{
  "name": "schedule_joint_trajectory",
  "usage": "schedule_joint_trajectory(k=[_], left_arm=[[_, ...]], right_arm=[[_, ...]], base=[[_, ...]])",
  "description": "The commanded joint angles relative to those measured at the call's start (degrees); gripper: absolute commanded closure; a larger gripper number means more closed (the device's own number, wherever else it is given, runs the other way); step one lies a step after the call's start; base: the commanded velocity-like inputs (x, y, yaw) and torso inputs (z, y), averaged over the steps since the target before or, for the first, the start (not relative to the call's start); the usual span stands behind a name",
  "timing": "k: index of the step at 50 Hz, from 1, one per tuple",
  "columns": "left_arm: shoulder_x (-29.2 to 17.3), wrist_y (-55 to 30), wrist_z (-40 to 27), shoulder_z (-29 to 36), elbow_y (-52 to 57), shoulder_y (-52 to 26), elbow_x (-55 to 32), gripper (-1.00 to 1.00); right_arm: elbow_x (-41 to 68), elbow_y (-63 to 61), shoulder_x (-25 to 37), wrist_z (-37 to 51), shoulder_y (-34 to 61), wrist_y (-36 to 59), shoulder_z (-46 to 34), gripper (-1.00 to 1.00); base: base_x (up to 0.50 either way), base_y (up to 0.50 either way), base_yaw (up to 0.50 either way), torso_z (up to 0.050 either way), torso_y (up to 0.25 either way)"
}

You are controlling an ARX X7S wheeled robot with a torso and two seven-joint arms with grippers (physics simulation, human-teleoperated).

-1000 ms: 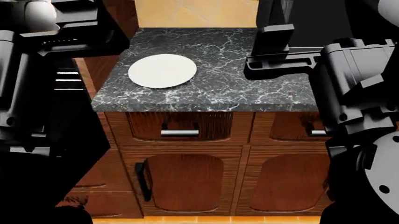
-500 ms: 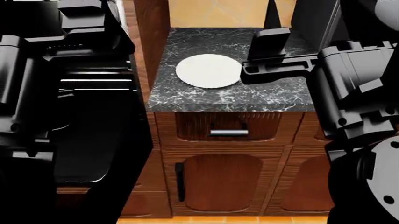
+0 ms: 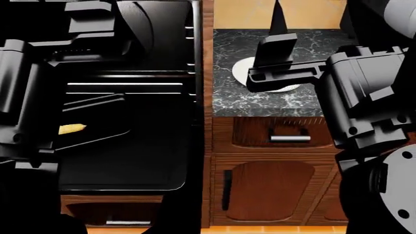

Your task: Pick the corn from the oven and place it on the plate on the counter.

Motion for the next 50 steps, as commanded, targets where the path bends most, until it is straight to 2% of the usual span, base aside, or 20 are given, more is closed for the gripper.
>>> schedule_joint_trajectory(k=[1, 50], left_arm=[[-0.9, 1.0, -1.8, 0.4, -0.3, -0.3, -1.9, -1.0], [-4.2, 5.7, -4.4, 3.5, -0.7, 0.3, -3.5, -1.0]], right_arm=[[1.1, 0.1, 0.4, 1.0, -0.1, -1.1, -0.9, -1.0], [2.6, 0.9, 2.3, 3.1, 0.0, -4.6, -4.4, -1.0]], base=[[0.0, 0.5, 0.0, 0.0, 0.0], [0.0, 0.5, 0.0, 0.0, 0.0]])
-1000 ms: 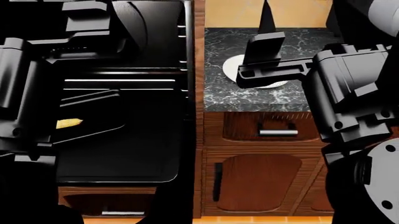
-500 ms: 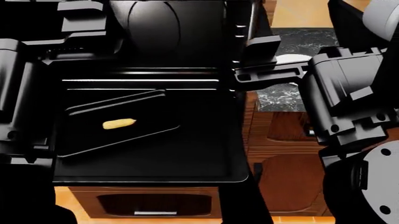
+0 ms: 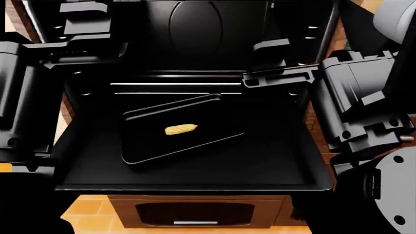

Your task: Pick the corn from the oven and place it on the plate on the counter.

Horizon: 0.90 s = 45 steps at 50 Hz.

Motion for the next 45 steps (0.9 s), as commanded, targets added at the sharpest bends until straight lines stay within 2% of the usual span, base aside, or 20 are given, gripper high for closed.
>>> schedule_joint_trajectory(k=[1, 5, 12, 45], left_arm=[[-0.7, 1.1, -0.3, 0.7, -0.1, 0.2, 0.0, -1.0], [-0.9, 1.5, -0.3, 0.9, 0.0, 0.6, 0.2, -1.0], [-1.1, 2.3, 0.4, 1.6, 0.1, 1.4, 1.2, -1.0], [-2.8, 5.4, 0.3, 3.6, 0.3, 2.0, 2.0, -1.0]], right_arm=[[0.2, 0.3, 0.5, 0.4, 0.2, -0.7, -0.8, -1.0], [0.0, 1.2, 0.5, 0.6, -0.6, -0.4, -1.7, -1.0], [-0.9, 1.6, 0.3, 0.3, -2.2, -2.4, -0.8, -1.0], [1.9, 2.4, 1.2, -0.1, -0.7, -4.1, -2.7, -1.0]], base=[[0.0, 0.5, 0.0, 0.0, 0.0], [0.0, 0.5, 0.0, 0.0, 0.0], [0.0, 0.0, 0.01, 0.0, 0.0], [0.0, 0.0, 0.5, 0.0, 0.0]])
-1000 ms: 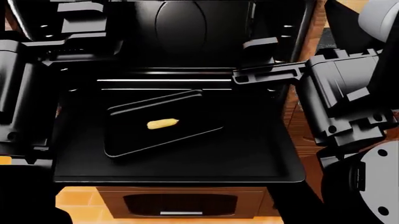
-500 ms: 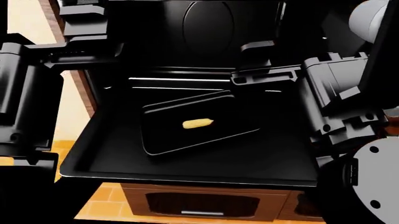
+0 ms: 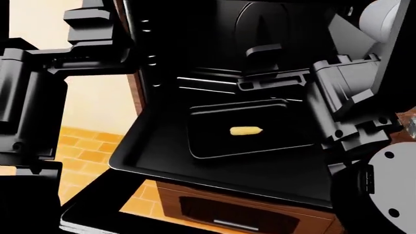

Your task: Pick the corn from the oven and place it on the plate on the counter.

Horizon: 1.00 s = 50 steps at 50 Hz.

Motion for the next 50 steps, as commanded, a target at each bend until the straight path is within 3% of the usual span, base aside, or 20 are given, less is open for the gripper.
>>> schedule_joint_trajectory(k=[1, 14, 20, 50], left_arm=[[-0.6, 1.0, -0.3, 0.5, 0.0, 0.1, -0.1, -1.0], [-1.2, 1.9, -0.7, 1.1, -0.2, 0.2, -0.2, -1.0], [-1.5, 2.2, -1.1, 1.5, -0.1, 0.2, -0.6, -1.0], [-2.5, 4.2, -2.1, 2.9, -0.2, 0.2, -1.3, -1.0]], right_arm=[[0.5, 0.3, 0.1, -0.2, 0.1, -0.8, -0.5, -1.0], [-0.4, -0.1, 0.3, -0.5, -0.5, -1.8, -1.1, -1.0], [1.1, 0.9, 0.8, 1.5, -0.8, -1.7, -1.3, -1.0], [1.8, 1.1, 1.3, 1.5, -1.0, -3.6, -2.2, -1.0]], base=[[0.0, 0.0, 0.5, 0.0, 0.0], [0.0, 0.0, 0.5, 0.0, 0.0], [0.01, -0.02, 0.0, 0.0, 0.0], [0.18, -0.41, 0.0, 0.0, 0.0]])
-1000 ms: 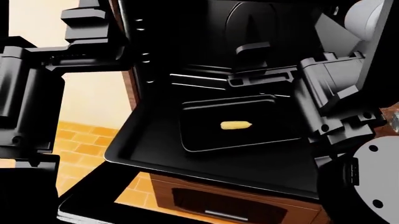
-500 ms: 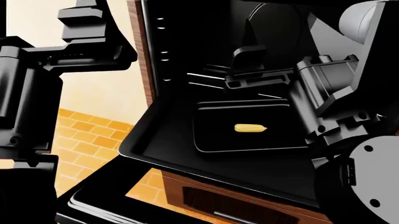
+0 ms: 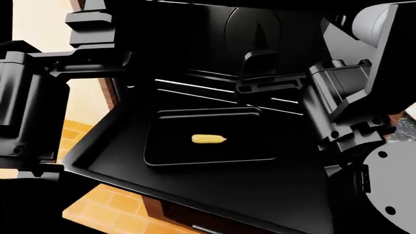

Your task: Pick the corn from the oven and place it on the plate on the counter.

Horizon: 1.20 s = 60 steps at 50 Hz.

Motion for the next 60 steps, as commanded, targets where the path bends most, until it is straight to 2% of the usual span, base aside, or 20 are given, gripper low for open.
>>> schedule_joint_trajectory(k=[1, 6, 14, 33, 37, 50, 56, 60], left_arm=[[-0.6, 0.6, -0.7, 0.3, 0.0, -0.1, -0.5, -1.0], [-0.6, 0.8, -1.3, 0.6, 0.0, -0.3, -1.0, -1.0], [-0.5, 1.4, -1.2, 1.4, 0.2, 0.0, -0.7, -1.0], [-1.0, 2.2, -2.5, 2.5, 0.2, -0.8, -1.5, -1.0], [-1.4, 0.8, -2.9, 4.4, 0.7, -2.3, -2.1, -1.0], [-2.0, 1.7, -3.0, 4.8, 0.5, -2.3, -2.4, -1.0], [-2.0, 3.4, -3.0, 3.6, 0.5, -1.2, -2.4, -1.0], [-2.3, 3.7, -3.1, 3.6, 0.8, -1.1, -2.7, -1.0]], right_arm=[[0.2, -0.1, 0.1, -0.2, -0.1, -0.9, -0.3, -1.0], [1.5, 0.7, 0.2, 1.2, 0.0, -0.8, -0.8, -1.0], [0.9, -0.3, 0.6, 0.2, -0.9, -1.4, -0.8, -1.0], [1.9, -0.6, 1.3, 0.6, -1.0, -2.3, -1.3, -1.0], [1.8, -0.6, 1.4, 0.5, -1.1, -2.4, -1.5, -1.0], [1.0, -0.7, 1.7, -0.1, -1.6, -3.1, -1.8, -1.0], [-0.3, -0.1, 2.4, -1.5, -2.4, -3.0, -2.1, -1.0], [-0.1, 4.1, 4.9, -6.3, -4.6, -1.4, -3.2, -1.0]], base=[[0.0, 0.0, 0.0, 0.0, 0.0], [0.0, 0.0, 0.0, 0.0, 0.0], [0.51, -0.01, 0.0, 0.0, 0.0], [0.0, 0.0, 0.0, 0.0, 0.0], [0.0, 0.0, 0.0, 0.0, 0.0], [0.0, 0.0, 0.0, 0.0, -0.25], [0.0, 0.0, 0.0, 0.0, 0.0], [0.0, 0.0, 0.0, 0.0, 0.0]])
